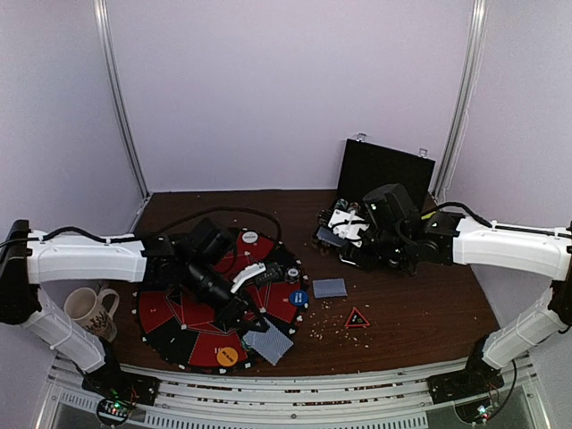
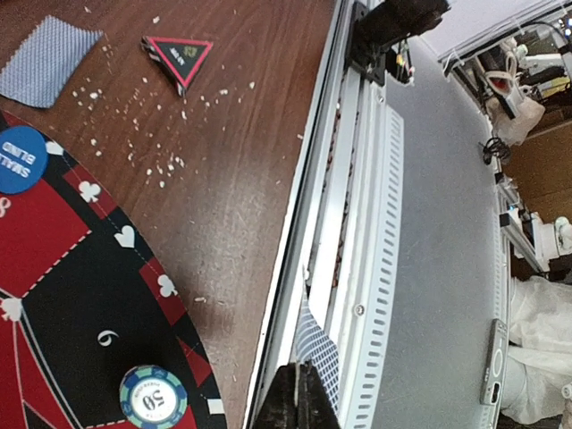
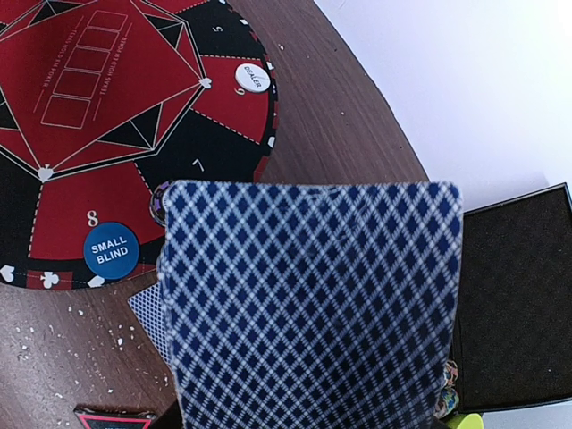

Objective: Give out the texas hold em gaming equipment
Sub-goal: Distribute the poker card in the big blind area.

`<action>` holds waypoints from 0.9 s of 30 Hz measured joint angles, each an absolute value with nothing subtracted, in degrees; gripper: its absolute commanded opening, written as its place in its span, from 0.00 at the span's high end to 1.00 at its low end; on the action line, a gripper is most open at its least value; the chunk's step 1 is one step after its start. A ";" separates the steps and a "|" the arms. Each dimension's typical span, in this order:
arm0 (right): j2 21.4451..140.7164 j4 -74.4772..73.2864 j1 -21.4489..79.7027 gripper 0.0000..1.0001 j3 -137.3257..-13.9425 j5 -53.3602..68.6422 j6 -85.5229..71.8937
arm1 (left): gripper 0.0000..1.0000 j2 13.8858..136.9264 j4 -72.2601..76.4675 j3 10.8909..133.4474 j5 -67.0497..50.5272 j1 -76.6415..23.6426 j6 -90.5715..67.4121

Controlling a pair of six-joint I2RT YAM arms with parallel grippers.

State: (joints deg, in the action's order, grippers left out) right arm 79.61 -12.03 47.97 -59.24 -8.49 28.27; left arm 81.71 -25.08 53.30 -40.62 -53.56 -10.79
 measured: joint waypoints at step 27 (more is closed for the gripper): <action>79.59 -12.05 47.97 0.51 -59.20 -8.27 28.27 | 1.00 106.45 -31.73 67.46 -37.65 -57.41 0.95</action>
State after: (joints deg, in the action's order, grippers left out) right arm 79.59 -12.05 47.97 -59.20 -8.27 28.27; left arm 106.45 -31.73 67.46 -37.65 -57.41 0.95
